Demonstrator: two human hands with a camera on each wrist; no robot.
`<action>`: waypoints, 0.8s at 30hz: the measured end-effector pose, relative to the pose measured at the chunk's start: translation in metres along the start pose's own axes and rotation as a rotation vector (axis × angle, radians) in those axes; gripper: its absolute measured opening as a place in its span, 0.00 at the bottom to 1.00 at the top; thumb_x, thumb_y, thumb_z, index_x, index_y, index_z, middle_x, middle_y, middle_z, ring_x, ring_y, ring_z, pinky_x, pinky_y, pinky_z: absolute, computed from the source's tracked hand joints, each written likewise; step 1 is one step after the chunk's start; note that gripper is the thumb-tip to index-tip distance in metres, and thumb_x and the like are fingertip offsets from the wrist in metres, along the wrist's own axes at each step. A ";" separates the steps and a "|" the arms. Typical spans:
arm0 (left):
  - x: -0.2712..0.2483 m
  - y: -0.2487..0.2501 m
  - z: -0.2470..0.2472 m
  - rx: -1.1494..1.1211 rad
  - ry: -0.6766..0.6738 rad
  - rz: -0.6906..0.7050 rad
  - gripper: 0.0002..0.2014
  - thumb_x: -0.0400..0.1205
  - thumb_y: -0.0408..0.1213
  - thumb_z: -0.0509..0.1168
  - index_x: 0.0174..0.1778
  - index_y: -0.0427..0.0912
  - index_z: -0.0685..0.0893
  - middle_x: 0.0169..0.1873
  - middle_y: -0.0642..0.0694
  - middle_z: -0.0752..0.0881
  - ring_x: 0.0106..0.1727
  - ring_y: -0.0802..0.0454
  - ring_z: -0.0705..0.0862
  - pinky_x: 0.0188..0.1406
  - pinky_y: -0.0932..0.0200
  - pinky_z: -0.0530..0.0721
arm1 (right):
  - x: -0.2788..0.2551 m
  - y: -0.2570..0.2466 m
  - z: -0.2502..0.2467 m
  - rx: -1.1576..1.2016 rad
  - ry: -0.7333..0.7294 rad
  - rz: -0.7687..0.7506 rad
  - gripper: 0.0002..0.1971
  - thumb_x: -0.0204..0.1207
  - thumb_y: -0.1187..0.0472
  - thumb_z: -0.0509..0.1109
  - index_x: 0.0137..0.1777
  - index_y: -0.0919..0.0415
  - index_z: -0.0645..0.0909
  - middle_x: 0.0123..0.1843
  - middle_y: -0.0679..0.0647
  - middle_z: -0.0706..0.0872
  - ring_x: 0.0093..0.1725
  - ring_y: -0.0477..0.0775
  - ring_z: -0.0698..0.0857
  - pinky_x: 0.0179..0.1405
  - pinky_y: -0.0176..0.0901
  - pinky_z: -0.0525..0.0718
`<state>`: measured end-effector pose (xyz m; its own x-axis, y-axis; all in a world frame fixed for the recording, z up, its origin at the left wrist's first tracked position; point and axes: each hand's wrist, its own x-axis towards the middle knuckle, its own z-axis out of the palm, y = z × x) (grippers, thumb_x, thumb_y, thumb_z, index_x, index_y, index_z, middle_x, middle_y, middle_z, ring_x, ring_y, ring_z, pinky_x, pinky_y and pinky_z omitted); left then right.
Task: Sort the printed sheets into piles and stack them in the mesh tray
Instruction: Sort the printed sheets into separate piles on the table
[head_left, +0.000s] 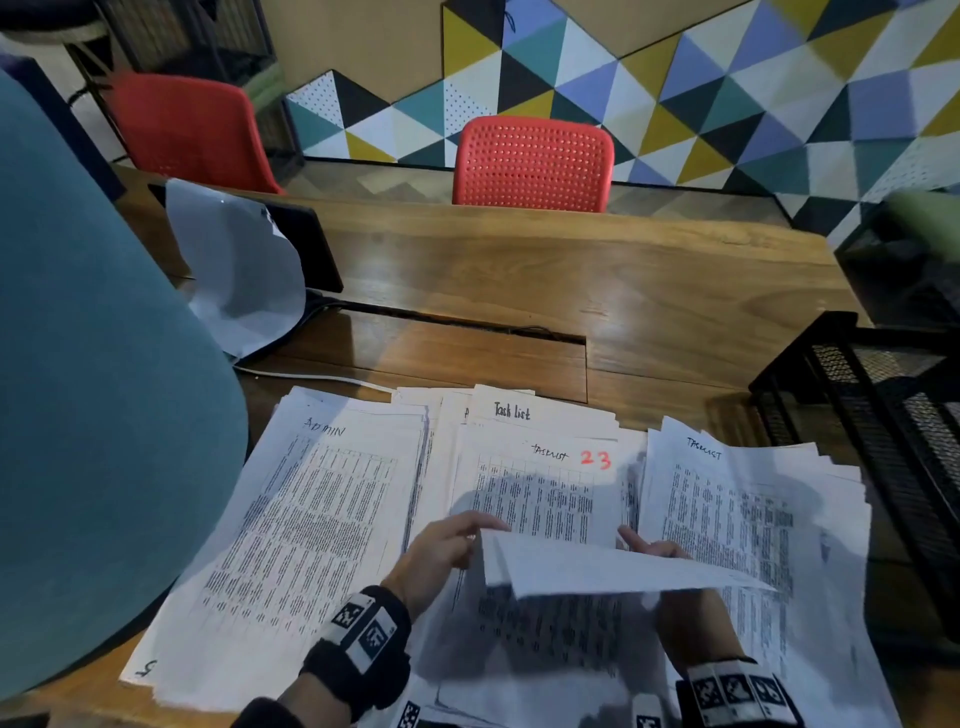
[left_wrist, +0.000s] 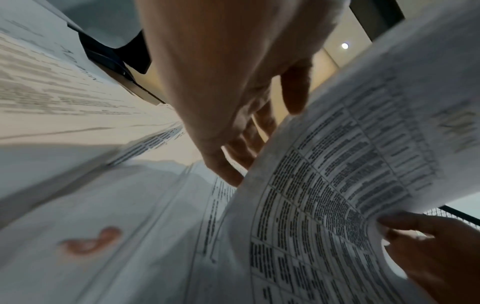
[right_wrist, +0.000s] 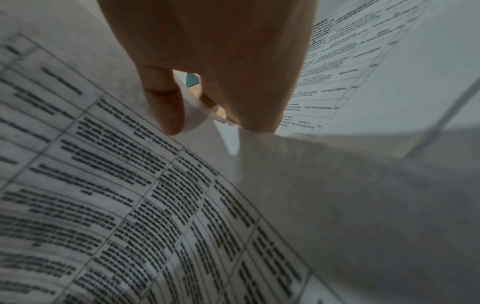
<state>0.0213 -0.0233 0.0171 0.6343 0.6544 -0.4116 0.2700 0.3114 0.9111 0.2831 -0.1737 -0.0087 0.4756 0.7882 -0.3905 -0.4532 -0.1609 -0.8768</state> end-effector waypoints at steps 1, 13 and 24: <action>-0.003 -0.001 0.002 0.029 -0.035 0.003 0.18 0.75 0.35 0.60 0.59 0.45 0.87 0.50 0.48 0.91 0.49 0.55 0.87 0.46 0.64 0.83 | -0.004 -0.003 0.006 -0.125 0.073 0.012 0.17 0.87 0.66 0.52 0.50 0.72 0.82 0.56 0.61 0.88 0.55 0.57 0.84 0.43 0.40 0.84; -0.011 0.023 -0.092 0.514 0.686 -0.155 0.16 0.87 0.42 0.62 0.67 0.35 0.81 0.59 0.38 0.87 0.64 0.35 0.84 0.68 0.38 0.81 | 0.010 0.008 0.021 -0.271 0.203 0.106 0.23 0.71 0.72 0.76 0.65 0.66 0.74 0.57 0.63 0.85 0.54 0.58 0.86 0.49 0.50 0.87; -0.039 -0.013 -0.104 1.040 0.912 -0.515 0.23 0.79 0.26 0.61 0.70 0.27 0.66 0.66 0.28 0.75 0.67 0.31 0.76 0.64 0.39 0.79 | 0.011 0.013 0.028 -0.782 0.145 0.010 0.10 0.74 0.70 0.72 0.54 0.58 0.84 0.44 0.57 0.90 0.43 0.57 0.88 0.42 0.48 0.86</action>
<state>-0.0822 0.0190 0.0190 -0.2492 0.9478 -0.1989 0.9559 0.2737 0.1063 0.2612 -0.1502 -0.0170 0.5923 0.7080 -0.3847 0.1773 -0.5802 -0.7949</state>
